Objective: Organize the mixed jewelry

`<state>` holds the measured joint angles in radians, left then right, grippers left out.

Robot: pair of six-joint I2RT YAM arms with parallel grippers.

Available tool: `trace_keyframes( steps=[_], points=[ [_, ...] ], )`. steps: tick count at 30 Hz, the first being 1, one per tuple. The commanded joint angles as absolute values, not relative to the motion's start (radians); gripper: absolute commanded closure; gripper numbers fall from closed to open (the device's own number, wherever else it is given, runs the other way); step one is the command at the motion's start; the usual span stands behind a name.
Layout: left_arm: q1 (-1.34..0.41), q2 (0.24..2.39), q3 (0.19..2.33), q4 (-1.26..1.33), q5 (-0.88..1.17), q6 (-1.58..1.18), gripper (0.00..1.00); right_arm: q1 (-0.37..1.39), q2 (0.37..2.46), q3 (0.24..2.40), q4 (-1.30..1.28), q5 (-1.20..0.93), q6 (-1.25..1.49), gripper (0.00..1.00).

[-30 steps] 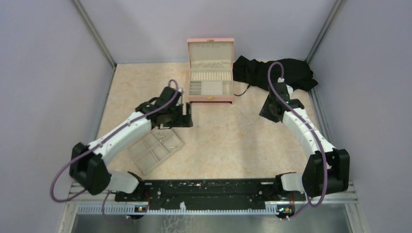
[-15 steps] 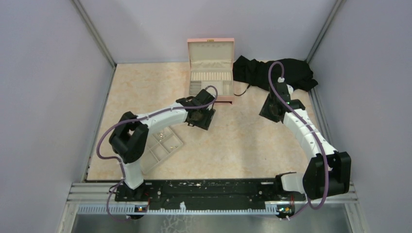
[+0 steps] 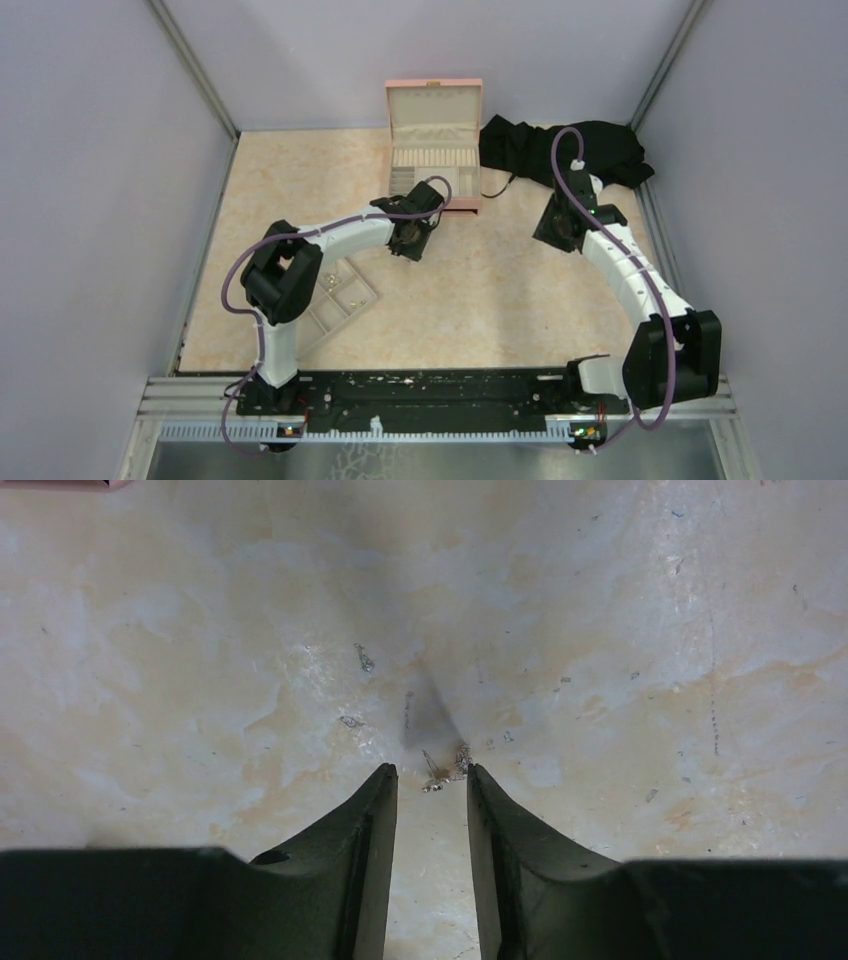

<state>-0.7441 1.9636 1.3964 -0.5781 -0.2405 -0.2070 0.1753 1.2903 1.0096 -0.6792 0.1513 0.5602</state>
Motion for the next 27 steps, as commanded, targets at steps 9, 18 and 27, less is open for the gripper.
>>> trace_keyframes(
  steps=[9, 18, 27],
  points=[
    [-0.734, 1.989, 1.415, -0.589, -0.156, -0.134, 0.69, 0.173, 1.318, 1.065, -0.639, 0.127, 0.565, 0.63],
    [-0.733, 2.001, 1.423, -0.588, -0.144, -0.115, 0.71, 0.173, 1.323, 1.059, -0.638, 0.121, 0.571, 0.63],
    [-0.733, 2.03, 1.466, -0.618, -0.14, -0.106, 0.77, 0.173, 1.333, 1.058, -0.631, 0.115, 0.578, 0.63]
  ],
)
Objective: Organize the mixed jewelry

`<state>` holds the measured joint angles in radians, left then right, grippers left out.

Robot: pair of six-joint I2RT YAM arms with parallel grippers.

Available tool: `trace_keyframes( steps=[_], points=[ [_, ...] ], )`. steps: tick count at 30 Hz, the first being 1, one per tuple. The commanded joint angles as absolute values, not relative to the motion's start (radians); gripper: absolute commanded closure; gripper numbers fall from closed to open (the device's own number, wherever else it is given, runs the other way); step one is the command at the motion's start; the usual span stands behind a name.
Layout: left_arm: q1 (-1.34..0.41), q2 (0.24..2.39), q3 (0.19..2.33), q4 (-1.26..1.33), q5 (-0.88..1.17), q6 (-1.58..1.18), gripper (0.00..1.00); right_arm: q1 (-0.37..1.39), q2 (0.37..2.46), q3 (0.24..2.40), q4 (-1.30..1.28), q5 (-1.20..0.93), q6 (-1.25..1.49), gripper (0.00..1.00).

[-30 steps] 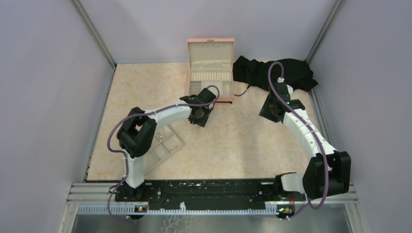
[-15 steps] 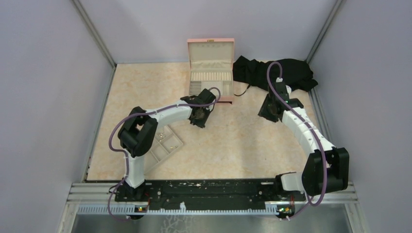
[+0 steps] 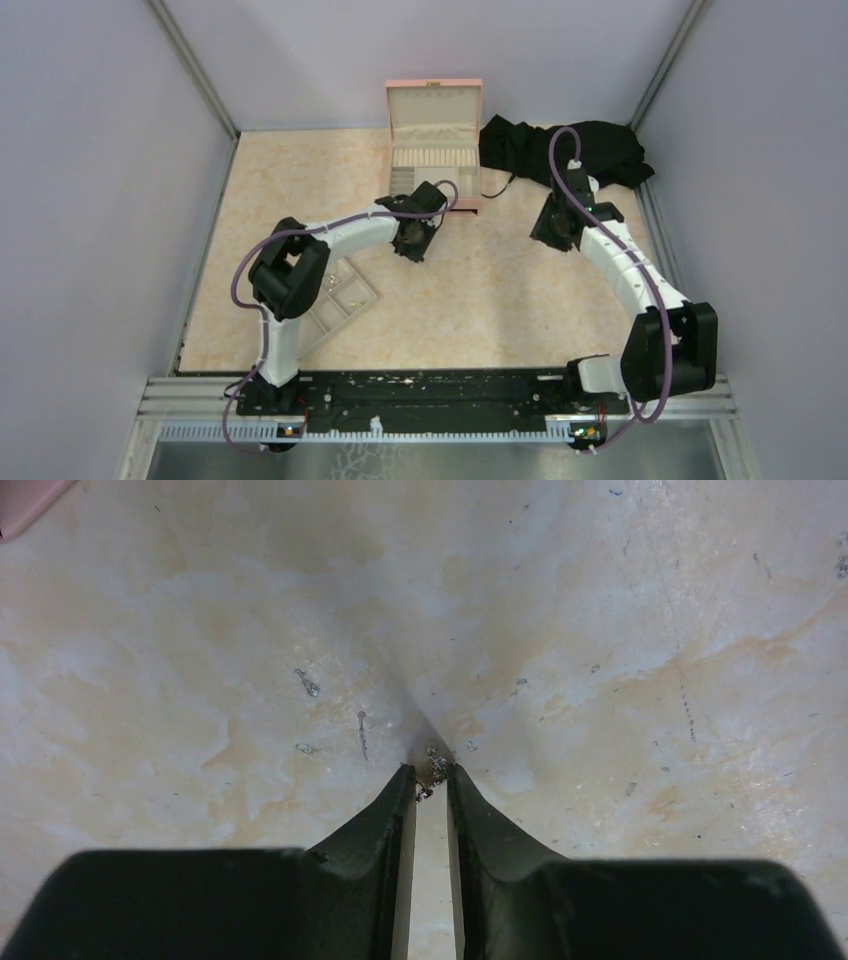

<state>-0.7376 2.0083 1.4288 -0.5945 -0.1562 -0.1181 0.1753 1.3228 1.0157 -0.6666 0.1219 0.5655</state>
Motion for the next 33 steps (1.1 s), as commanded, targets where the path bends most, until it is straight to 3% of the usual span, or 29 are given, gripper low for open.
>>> trace_keyframes(
  steps=[1, 10, 33],
  points=[
    [-0.733, 2.03, 1.471, -0.623, -0.139, -0.107, 0.77, 0.173, 1.332, 1.058, -0.631, 0.115, 0.577, 0.63],
    [-0.735, 2.028, 1.516, -0.671, -0.126, -0.119, 0.68, 0.173, 1.343, 1.062, -0.623, 0.108, 0.575, 0.63],
    [-0.737, 2.083, 1.52, -0.657, -0.084, -0.069, 0.75, 0.173, 1.345, 1.06, -0.622, 0.103, 0.57, 0.63]
  ],
)
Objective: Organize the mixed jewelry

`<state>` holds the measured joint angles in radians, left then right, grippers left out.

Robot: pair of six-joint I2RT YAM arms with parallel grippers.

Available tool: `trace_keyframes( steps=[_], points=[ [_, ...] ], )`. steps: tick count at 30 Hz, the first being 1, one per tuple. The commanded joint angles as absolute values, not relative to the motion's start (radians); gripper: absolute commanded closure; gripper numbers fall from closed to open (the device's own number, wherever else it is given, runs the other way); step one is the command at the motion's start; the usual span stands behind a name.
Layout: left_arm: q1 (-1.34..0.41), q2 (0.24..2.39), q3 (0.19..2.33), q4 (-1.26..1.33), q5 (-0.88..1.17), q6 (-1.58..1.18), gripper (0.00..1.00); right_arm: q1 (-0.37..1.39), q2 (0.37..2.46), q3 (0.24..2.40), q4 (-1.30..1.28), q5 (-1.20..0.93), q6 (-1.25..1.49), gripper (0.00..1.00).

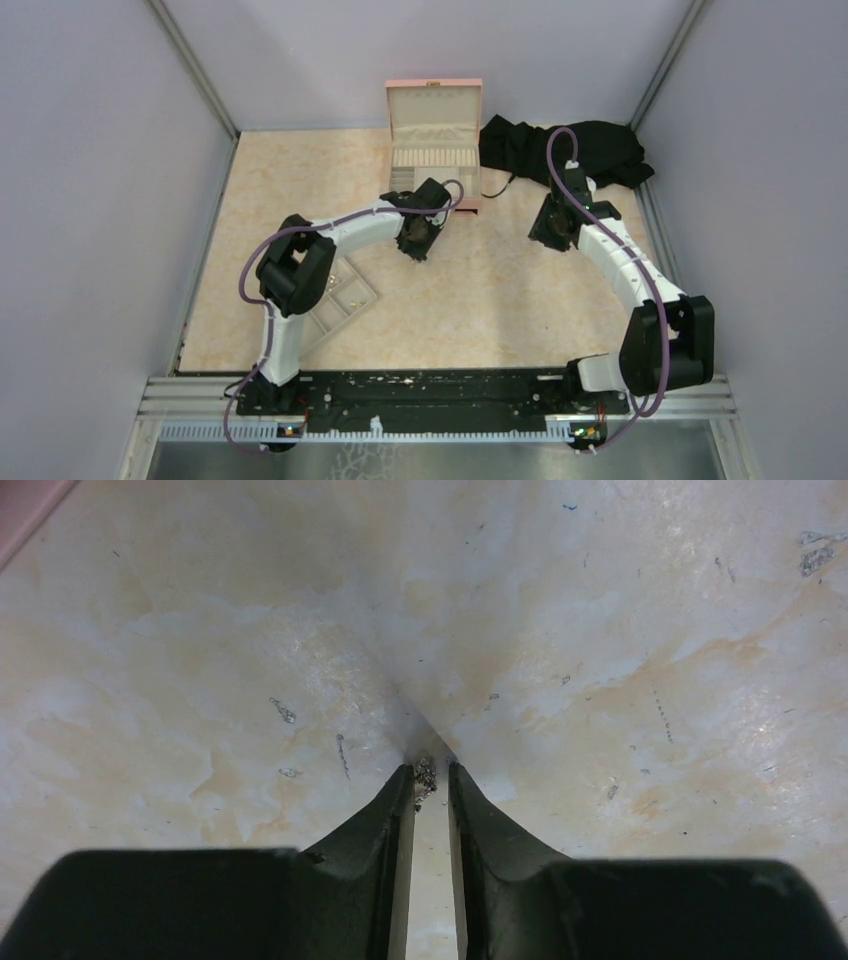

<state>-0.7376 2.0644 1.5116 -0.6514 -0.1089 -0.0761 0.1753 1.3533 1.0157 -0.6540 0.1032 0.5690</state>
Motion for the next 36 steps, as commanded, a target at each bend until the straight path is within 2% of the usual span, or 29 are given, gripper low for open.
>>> trace_keyframes(
  steps=[1, 5, 9, 23, 36],
  points=[
    [-0.736, 2.082, 1.52, -0.658, -0.083, -0.069, 0.76, 0.173, 1.346, 1.059, -0.621, 0.101, 0.568, 0.63],
    [-0.736, 2.082, 1.519, -0.665, -0.1, -0.071, 0.84, 0.173, 1.347, 1.062, -0.621, 0.101, 0.569, 0.63],
    [-0.736, 2.07, 1.524, -0.671, -0.115, -0.077, 1.0, 0.173, 1.35, 1.064, -0.619, 0.097, 0.568, 0.63],
    [-0.71, 1.873, 1.471, -0.707, -0.067, -0.178, 1.0, 0.173, 1.363, 1.072, -0.61, 0.082, 0.56, 0.63],
    [-0.628, 1.621, 1.324, -0.815, -0.142, -0.325, 1.0, 0.173, 1.383, 1.062, -0.586, 0.051, 0.544, 0.64]
  ],
)
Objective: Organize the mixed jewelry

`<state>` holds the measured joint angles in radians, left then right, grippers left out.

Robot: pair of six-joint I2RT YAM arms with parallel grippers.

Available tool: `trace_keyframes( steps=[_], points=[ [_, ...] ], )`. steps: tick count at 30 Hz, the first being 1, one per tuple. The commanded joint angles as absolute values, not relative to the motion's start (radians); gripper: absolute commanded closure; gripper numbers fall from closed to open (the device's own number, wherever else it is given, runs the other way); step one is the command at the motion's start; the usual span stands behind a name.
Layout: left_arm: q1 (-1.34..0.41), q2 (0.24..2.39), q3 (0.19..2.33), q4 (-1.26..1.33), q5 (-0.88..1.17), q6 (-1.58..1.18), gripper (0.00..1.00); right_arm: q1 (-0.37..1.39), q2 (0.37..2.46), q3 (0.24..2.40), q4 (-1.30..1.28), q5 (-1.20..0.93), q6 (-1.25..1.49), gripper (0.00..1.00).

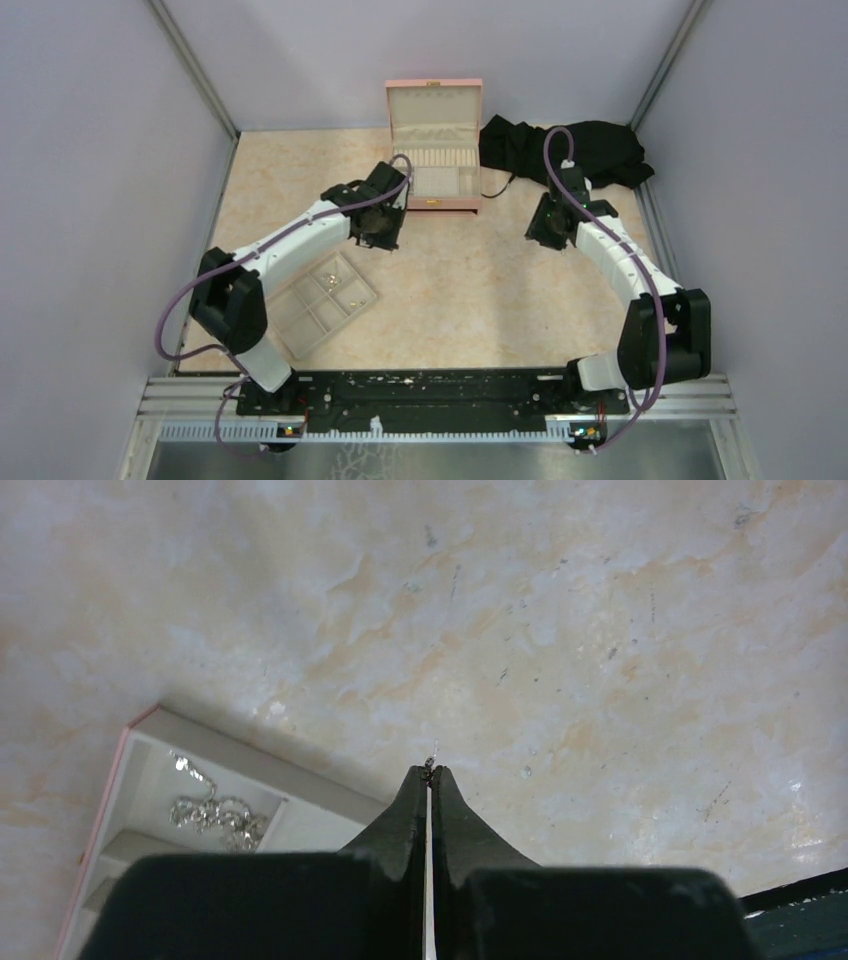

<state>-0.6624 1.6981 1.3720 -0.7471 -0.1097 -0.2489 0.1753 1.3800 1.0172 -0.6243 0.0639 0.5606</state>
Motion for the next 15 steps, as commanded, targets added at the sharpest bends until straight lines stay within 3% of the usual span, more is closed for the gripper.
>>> trace_keyframes(
  steps=[1, 15],
  points=[
    [-0.615, 1.603, 1.309, -0.826, -0.148, -0.344, 1.0, 0.173, 1.384, 1.06, -0.585, 0.051, 0.543, 0.64],
    [-0.348, 1.338, 1.067, -0.956, -0.213, -0.636, 1.0, 0.173, 1.409, 1.053, -0.563, 0.019, 0.539, 0.64]
  ],
)
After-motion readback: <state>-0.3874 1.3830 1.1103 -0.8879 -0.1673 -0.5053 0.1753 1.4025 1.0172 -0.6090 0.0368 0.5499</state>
